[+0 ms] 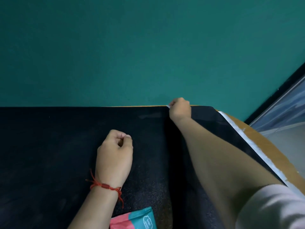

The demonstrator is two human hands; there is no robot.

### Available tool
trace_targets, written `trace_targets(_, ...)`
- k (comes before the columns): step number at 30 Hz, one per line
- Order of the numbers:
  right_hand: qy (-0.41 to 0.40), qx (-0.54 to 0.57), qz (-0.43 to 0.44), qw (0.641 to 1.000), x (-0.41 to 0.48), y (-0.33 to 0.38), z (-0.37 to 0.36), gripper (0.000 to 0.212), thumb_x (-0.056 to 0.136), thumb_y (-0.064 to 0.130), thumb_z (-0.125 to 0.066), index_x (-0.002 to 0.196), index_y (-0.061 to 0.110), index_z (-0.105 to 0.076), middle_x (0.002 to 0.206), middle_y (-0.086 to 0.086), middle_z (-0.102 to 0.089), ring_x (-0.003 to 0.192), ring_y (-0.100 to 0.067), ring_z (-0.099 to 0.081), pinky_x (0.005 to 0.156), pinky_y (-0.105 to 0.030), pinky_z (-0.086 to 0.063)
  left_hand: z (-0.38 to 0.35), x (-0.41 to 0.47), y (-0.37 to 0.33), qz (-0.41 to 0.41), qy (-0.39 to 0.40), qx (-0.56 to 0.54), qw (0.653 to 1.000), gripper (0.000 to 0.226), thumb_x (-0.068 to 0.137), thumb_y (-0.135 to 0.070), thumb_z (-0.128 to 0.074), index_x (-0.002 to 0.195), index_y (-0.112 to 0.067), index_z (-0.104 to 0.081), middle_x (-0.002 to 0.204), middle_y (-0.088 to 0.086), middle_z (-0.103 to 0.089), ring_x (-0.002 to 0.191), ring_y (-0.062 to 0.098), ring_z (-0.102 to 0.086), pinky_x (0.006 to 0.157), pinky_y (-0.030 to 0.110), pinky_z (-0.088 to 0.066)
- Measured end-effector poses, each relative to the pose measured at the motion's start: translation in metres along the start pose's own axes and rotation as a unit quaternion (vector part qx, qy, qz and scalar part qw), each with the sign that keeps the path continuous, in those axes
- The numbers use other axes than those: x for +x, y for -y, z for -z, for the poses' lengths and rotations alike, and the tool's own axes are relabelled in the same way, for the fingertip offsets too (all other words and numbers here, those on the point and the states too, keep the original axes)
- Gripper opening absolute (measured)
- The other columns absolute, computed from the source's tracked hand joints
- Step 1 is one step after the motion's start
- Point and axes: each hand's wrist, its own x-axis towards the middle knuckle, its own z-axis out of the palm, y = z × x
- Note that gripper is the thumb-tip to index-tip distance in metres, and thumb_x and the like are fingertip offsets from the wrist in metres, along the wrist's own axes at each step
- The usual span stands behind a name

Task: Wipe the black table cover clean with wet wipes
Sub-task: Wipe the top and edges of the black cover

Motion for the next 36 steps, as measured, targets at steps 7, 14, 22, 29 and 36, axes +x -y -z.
trace_targets(7,0.093,0.071,0.228,0.967,-0.087,0.086,-0.053,0.020,0.091,0.009,-0.069,0.096,0.021,-0.085,0.100,-0.005,-0.080,0.099,-0.029,-0.074,0.088,-0.034,-0.059,0.001,0.001,0.000,0.003,-0.004,-0.003,1.000,0.011,0.097,-0.029,-0.060,0.087,-0.029,-0.066,0.076,-0.009,-0.075,0.068,0.020,-0.071,0.071,0.050,-0.062)
trace_targets(14,0.067,0.058,0.284,0.955,-0.075,0.037,-0.040,0.012,0.091,0.012,-0.075,0.092,0.021,-0.083,0.096,0.000,-0.078,0.091,-0.021,-0.073,0.087,-0.037,-0.058,0.000,0.000,0.000,0.001,0.000,0.001,1.000,0.010,0.098,-0.028,-0.061,0.089,-0.029,-0.067,0.077,-0.010,-0.075,0.073,0.019,-0.072,0.077,0.051,-0.061)
trace_targets(22,-0.025,0.009,-0.004,1.000,0.005,-0.058,0.023,0.015,0.098,0.016,-0.068,0.099,0.023,-0.082,0.104,-0.010,-0.076,0.100,-0.034,-0.071,0.079,-0.030,-0.052,-0.001,-0.001,0.000,0.001,0.003,-0.001,1.000,0.010,0.098,-0.027,-0.061,0.090,-0.029,-0.066,0.078,-0.009,-0.075,0.070,0.019,-0.071,0.074,0.049,-0.061)
trace_targets(29,0.000,0.077,0.097,0.992,-0.036,0.012,-0.022,0.022,0.095,0.014,-0.065,0.101,0.025,-0.083,0.105,-0.002,-0.079,0.104,-0.027,-0.073,0.097,-0.030,-0.056,0.000,-0.002,0.001,0.002,0.010,0.006,1.000,0.011,0.099,-0.026,-0.061,0.090,-0.029,-0.067,0.080,-0.012,-0.075,0.071,0.017,-0.071,0.075,0.047,-0.062)
trace_targets(36,0.089,0.006,0.349,0.933,-0.020,0.012,-0.024,0.010,0.097,0.018,-0.074,0.101,0.021,-0.083,0.103,-0.002,-0.075,0.097,-0.023,-0.070,0.092,-0.035,-0.054,-0.001,0.002,0.004,0.012,0.022,0.005,1.000,0.014,0.099,-0.022,-0.060,0.090,-0.029,-0.069,0.079,-0.010,-0.075,0.078,0.016,-0.073,0.084,0.052,-0.061)
